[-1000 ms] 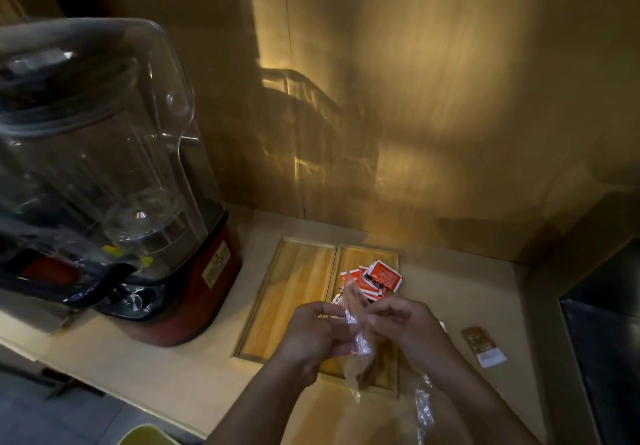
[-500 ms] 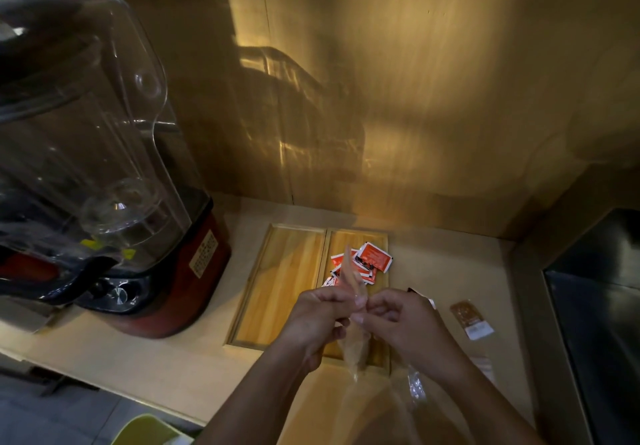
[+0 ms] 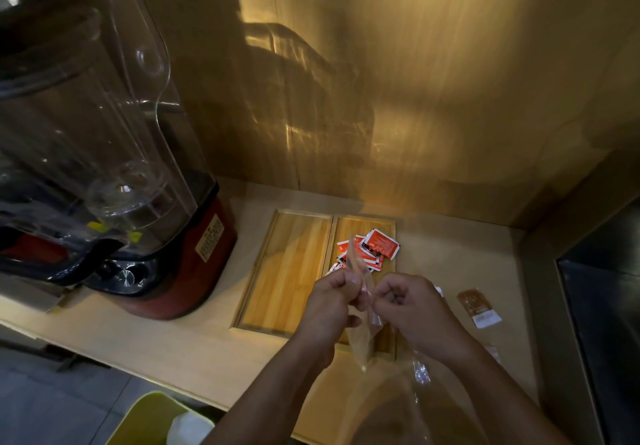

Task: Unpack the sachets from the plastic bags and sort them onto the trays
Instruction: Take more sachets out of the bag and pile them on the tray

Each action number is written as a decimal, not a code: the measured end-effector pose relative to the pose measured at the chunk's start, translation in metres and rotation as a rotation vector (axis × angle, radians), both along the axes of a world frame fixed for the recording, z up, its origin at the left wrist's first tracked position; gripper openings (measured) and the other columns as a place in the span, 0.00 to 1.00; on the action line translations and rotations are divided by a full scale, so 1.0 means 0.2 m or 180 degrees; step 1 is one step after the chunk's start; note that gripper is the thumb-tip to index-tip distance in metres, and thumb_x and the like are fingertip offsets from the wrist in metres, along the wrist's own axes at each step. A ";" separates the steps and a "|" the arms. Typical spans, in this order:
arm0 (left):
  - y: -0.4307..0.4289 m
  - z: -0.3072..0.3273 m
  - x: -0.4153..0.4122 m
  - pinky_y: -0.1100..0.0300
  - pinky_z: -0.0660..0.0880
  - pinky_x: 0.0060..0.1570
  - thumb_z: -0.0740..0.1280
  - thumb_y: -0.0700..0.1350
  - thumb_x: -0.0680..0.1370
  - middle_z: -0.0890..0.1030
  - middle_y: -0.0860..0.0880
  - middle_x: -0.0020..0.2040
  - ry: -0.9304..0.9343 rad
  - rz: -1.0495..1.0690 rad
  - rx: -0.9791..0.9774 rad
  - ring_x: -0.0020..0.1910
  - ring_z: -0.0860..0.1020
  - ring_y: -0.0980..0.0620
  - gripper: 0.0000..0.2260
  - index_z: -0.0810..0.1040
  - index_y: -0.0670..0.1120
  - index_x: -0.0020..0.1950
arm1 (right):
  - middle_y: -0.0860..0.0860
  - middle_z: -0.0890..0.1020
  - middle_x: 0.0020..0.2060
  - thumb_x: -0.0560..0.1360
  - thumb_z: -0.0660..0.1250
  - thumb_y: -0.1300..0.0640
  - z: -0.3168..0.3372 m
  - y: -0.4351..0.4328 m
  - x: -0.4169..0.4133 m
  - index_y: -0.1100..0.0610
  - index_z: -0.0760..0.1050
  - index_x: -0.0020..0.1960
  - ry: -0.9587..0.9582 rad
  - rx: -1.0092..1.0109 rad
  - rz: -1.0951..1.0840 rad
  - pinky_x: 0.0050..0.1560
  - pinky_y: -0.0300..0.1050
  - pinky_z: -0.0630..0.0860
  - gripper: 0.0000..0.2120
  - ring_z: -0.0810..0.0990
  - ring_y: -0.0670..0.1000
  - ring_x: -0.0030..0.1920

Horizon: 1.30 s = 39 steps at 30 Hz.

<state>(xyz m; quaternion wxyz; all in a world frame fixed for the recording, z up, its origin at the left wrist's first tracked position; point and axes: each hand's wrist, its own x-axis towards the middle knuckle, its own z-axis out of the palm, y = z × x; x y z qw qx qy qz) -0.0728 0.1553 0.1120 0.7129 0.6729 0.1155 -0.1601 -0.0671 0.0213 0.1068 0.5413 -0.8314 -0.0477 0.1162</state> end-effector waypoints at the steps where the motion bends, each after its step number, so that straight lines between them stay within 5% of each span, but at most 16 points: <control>1: 0.00 0.00 0.00 0.64 0.70 0.31 0.59 0.40 0.77 0.75 0.54 0.27 -0.0024 -0.0018 0.0054 0.28 0.73 0.60 0.13 0.73 0.47 0.33 | 0.45 0.73 0.20 0.69 0.68 0.63 0.00 0.00 0.00 0.49 0.74 0.27 0.0018 0.0027 0.0023 0.27 0.35 0.65 0.15 0.68 0.41 0.23; 7: 0.02 0.00 0.03 0.65 0.72 0.26 0.64 0.37 0.75 0.77 0.49 0.31 0.0101 -0.0047 0.0070 0.30 0.75 0.57 0.09 0.76 0.44 0.35 | 0.45 0.74 0.19 0.68 0.66 0.68 -0.02 -0.05 0.02 0.50 0.76 0.28 0.0203 0.0313 0.0178 0.24 0.34 0.67 0.16 0.70 0.42 0.20; 12: 0.05 0.01 0.06 0.65 0.73 0.25 0.69 0.36 0.71 0.80 0.49 0.32 0.0348 -0.0044 0.0237 0.28 0.78 0.58 0.05 0.77 0.45 0.39 | 0.45 0.73 0.22 0.68 0.68 0.63 -0.05 -0.05 0.01 0.49 0.72 0.28 0.0085 -0.0420 0.0444 0.32 0.41 0.67 0.14 0.69 0.42 0.26; 15: 0.05 0.01 0.07 0.68 0.70 0.23 0.68 0.35 0.72 0.78 0.49 0.31 0.0304 -0.0209 0.0348 0.27 0.75 0.58 0.09 0.79 0.45 0.33 | 0.46 0.72 0.22 0.67 0.68 0.60 -0.05 -0.04 0.02 0.48 0.70 0.27 -0.0099 -0.0784 0.0609 0.33 0.43 0.67 0.14 0.68 0.43 0.27; 21: 0.04 -0.03 0.06 0.69 0.71 0.25 0.66 0.33 0.72 0.78 0.50 0.31 -0.0033 -0.0415 0.0387 0.31 0.75 0.57 0.12 0.79 0.48 0.34 | 0.46 0.75 0.21 0.69 0.70 0.48 -0.02 -0.03 0.04 0.49 0.76 0.28 0.0353 0.0337 -0.0124 0.24 0.37 0.69 0.12 0.71 0.42 0.21; 30: 0.01 -0.05 0.04 0.65 0.72 0.28 0.67 0.35 0.74 0.77 0.50 0.33 -0.0121 -0.0597 0.0374 0.32 0.75 0.57 0.09 0.78 0.46 0.36 | 0.48 0.76 0.17 0.76 0.61 0.62 -0.01 -0.05 0.07 0.52 0.73 0.26 0.0741 0.0302 0.0052 0.20 0.36 0.69 0.20 0.73 0.46 0.18; 35: 0.01 -0.05 0.03 0.64 0.73 0.27 0.65 0.34 0.73 0.78 0.51 0.29 0.0084 -0.0401 0.0462 0.31 0.76 0.55 0.14 0.77 0.48 0.30 | 0.48 0.76 0.18 0.76 0.60 0.64 -0.01 -0.05 0.07 0.58 0.73 0.31 0.0773 0.0041 0.0152 0.21 0.37 0.70 0.15 0.73 0.46 0.18; 39: -0.01 -0.04 0.01 0.63 0.74 0.26 0.62 0.36 0.75 0.78 0.48 0.32 0.0132 -0.0374 0.0517 0.30 0.76 0.54 0.09 0.76 0.43 0.36 | 0.49 0.78 0.22 0.74 0.63 0.64 0.00 -0.06 0.07 0.58 0.76 0.33 0.0725 0.0004 0.0165 0.21 0.37 0.70 0.11 0.74 0.46 0.19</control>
